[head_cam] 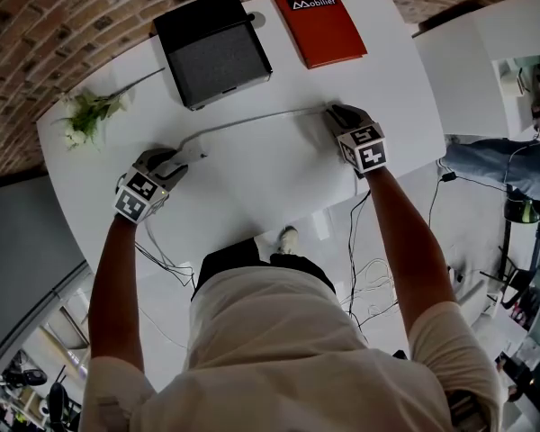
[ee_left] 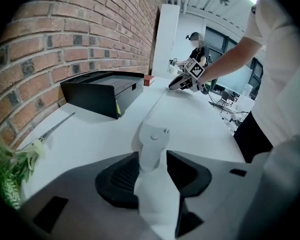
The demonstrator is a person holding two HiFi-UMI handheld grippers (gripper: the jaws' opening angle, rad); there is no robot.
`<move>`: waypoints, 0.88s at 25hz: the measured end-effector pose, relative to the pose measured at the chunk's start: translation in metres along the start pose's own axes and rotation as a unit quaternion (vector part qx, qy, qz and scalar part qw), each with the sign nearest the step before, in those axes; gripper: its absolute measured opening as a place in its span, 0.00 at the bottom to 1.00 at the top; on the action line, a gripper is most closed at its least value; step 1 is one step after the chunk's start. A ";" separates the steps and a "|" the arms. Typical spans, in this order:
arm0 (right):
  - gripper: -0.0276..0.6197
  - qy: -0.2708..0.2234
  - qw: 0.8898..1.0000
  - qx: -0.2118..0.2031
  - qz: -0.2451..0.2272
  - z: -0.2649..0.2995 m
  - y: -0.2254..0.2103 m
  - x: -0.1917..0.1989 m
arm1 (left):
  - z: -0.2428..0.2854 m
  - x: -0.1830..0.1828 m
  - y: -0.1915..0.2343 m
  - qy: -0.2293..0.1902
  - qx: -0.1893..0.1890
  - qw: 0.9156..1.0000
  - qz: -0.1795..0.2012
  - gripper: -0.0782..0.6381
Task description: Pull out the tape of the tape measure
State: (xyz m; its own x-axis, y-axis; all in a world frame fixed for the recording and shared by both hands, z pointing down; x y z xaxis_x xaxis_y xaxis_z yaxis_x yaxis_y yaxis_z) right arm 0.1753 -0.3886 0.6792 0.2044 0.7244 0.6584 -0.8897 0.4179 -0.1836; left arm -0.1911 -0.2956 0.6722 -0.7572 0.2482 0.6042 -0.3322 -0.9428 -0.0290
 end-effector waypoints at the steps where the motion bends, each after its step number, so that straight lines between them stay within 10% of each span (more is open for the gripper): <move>1: 0.13 -0.002 1.000 0.000 0.001 -0.003 0.000 0.000 | -0.002 0.000 0.000 0.001 -0.004 1.000 -0.003 0.35; 22: 0.13 -0.088 0.996 -0.030 0.000 -0.115 0.026 0.010 | -0.061 -0.074 -0.055 -0.103 -0.125 0.981 -0.111 0.34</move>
State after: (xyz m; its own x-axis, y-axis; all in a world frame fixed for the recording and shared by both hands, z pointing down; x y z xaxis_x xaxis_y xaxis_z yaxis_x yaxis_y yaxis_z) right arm 0.2012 -0.3073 0.5967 0.1237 0.6192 0.7754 -0.8625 0.4536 -0.2246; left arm -0.1513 -0.2481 0.5808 -0.5297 0.3659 0.7652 -0.6222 -0.7808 -0.0573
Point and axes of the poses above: the fingertips, and each gripper's own axes: z forward along the fingers, y to its left, x out of its underside, the point moved 1 cm from there along -z, backward along the fingers, and after that the axes turned 15 degrees about z, right-handed, at the moved point
